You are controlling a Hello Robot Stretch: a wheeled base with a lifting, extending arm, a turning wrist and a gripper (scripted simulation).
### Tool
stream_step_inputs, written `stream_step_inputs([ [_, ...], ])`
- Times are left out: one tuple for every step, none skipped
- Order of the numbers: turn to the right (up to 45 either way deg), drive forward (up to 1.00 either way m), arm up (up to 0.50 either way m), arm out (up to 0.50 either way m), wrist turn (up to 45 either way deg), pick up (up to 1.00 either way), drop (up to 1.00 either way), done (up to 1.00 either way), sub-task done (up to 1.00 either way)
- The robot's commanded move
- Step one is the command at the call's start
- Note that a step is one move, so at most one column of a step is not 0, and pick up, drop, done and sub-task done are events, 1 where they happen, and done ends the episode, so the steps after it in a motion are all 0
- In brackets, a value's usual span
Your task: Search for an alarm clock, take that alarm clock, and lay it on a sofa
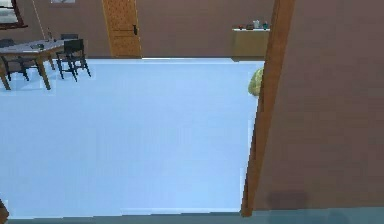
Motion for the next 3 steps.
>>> stream_step_inputs([
  [45.0,0.00,0.00,0.00,0.0,0.00,0.00,0.00,0.00],
  [45.0,0.00,0.00,0.00,0.0,0.00,0.00,0.00,0.00],
  [45.0,0.00,0.00,0.00,0.0,0.00,0.00,0.00,0.00],
])
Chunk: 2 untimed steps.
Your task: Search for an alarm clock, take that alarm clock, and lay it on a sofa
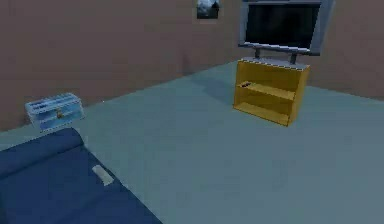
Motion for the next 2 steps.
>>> stream_step_inputs([
  [36.0,0.00,0.00,0.00,0.0,0.00,0.00,0.00,0.00],
  [0.0,0.05,0.00,0.00,0.0,0.00,0.00,0.00,0.00],
])
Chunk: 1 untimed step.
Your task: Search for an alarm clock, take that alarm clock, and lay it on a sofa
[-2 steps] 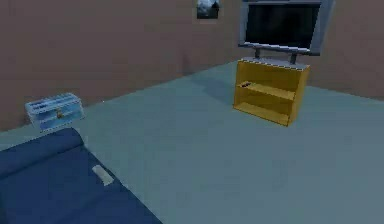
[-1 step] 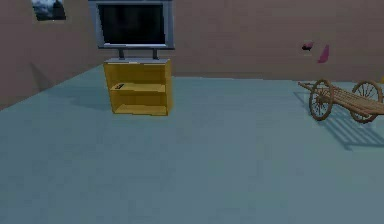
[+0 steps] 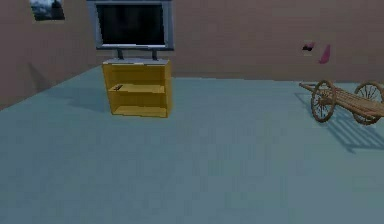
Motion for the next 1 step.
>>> stream_step_inputs([
  [-45.0,0.00,0.00,0.00,0.0,0.00,0.00,0.00,0.00],
])
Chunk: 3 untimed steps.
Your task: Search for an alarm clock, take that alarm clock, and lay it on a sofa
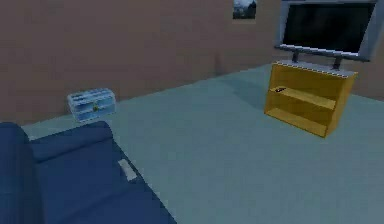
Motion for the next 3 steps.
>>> stream_step_inputs([
  [-45.0,0.00,0.00,0.00,0.0,0.00,0.00,0.00,0.00],
  [-45.0,0.00,0.00,0.00,0.0,0.00,0.00,0.00,0.00],
  [-24.0,0.00,0.00,0.00,0.0,0.00,0.00,0.00,0.00],
])
